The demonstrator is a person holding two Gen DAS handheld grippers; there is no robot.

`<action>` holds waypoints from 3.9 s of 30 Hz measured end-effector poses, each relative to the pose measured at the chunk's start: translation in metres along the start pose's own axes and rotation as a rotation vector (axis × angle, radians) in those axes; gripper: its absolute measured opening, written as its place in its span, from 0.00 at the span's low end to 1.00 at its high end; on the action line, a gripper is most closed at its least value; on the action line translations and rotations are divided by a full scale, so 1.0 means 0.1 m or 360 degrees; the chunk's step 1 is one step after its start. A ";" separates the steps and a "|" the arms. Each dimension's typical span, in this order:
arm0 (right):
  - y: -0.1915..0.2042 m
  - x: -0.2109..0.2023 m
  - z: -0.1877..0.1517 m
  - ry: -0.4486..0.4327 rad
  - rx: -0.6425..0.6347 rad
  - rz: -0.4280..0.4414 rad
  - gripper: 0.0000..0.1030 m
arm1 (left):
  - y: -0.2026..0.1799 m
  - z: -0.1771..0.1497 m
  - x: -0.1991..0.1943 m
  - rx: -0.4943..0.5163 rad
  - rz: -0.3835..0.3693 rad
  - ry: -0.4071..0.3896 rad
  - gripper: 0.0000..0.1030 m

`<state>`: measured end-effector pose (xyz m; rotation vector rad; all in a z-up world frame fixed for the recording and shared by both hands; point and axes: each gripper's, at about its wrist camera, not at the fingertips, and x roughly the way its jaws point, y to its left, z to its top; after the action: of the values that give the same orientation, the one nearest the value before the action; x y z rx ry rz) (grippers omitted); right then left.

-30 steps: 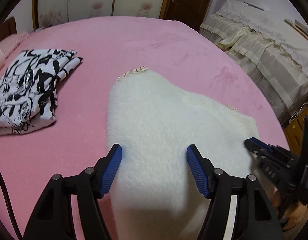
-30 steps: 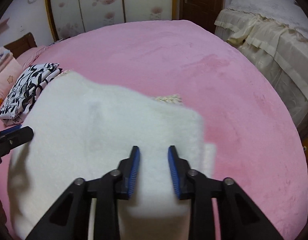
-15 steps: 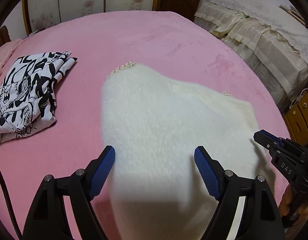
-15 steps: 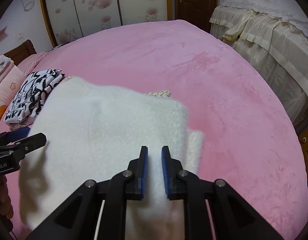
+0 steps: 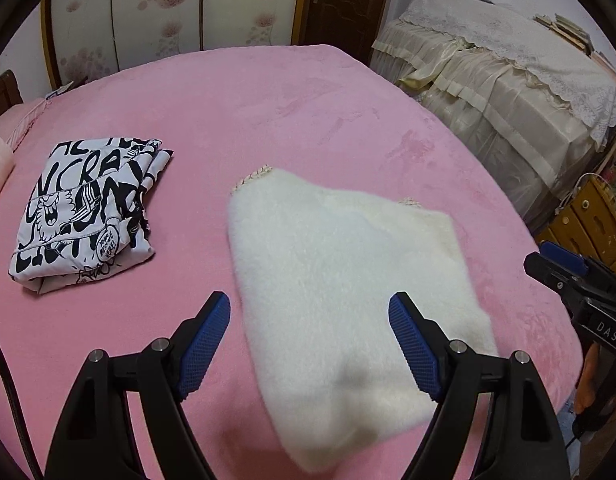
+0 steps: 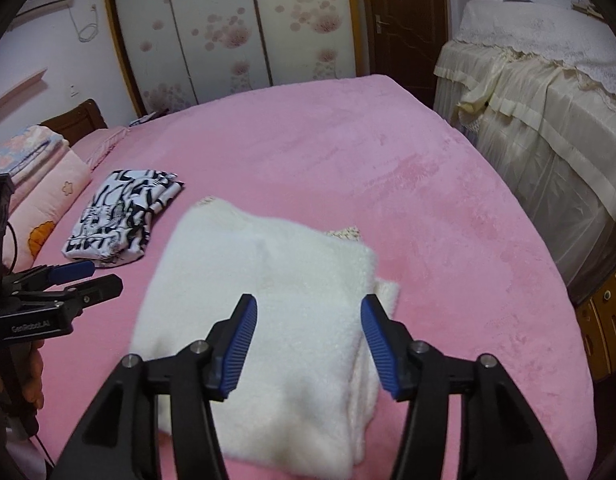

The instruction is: Fold large clothes

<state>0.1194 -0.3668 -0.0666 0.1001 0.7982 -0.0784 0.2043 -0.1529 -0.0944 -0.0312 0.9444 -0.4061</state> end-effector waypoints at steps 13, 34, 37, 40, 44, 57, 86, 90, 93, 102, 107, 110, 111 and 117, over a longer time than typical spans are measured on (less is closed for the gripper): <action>-0.02 -0.46 0.07 0.0006 -0.0042 0.0061 0.79 | 0.27 -0.10 -0.24 -0.0183 -0.0156 0.0110 0.79; -0.83 0.99 -0.67 0.0468 0.0439 0.0391 0.92 | 0.53 -0.54 1.12 -0.0413 -0.0550 0.0359 0.92; -0.86 1.19 -0.69 0.0504 0.0487 0.0474 0.92 | 0.58 -0.52 1.21 -0.0451 -0.0595 0.0340 0.93; -0.85 1.36 -0.69 0.0523 0.0508 0.0585 0.94 | 0.61 -0.51 1.32 -0.0464 -0.0622 0.0347 0.94; -0.78 1.54 -0.65 0.0540 0.0478 0.0621 0.95 | 0.63 -0.51 1.51 -0.0476 -0.0657 0.0394 0.94; -0.68 1.92 -0.58 0.0692 0.0448 0.0671 1.00 | 0.48 -0.55 1.84 -0.0533 -0.0671 0.0485 1.00; 1.15 0.53 -0.64 0.0489 0.0241 0.0585 0.41 | 1.17 -0.71 -0.41 -0.0326 -0.0065 0.0355 0.66; 1.76 0.57 -0.32 0.0480 0.0172 0.0705 0.41 | 1.85 -0.59 -0.73 -0.0371 -0.0010 0.0298 0.66; 2.22 0.71 0.04 0.0435 0.0099 0.0759 0.41 | 2.32 -0.30 -0.84 -0.0369 0.0031 0.0215 0.67; 3.15 1.75 1.22 0.0254 0.0046 0.0855 0.41 | 3.68 0.96 -0.32 -0.0294 0.0142 0.0045 0.67; 3.40 2.61 1.72 0.0220 0.0055 0.0880 0.41 | 4.31 1.42 0.30 -0.0305 0.0195 0.0045 0.67; 3.46 3.18 1.81 0.0279 0.0091 0.0893 0.41 | 4.68 1.46 0.79 -0.0337 0.0256 0.0120 0.68; 3.49 3.37 1.79 0.0315 0.0103 0.0870 0.43 | 4.78 1.42 0.92 -0.0361 0.0267 0.0150 0.72; 3.40 3.63 1.57 0.0386 0.0092 0.0812 0.69 | 5.12 1.17 1.02 -0.0408 0.0255 0.0070 0.95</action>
<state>0.5198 -0.0599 -0.1983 0.3702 0.9911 0.4000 0.5164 0.2672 -0.2079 -0.1794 1.0301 -0.1363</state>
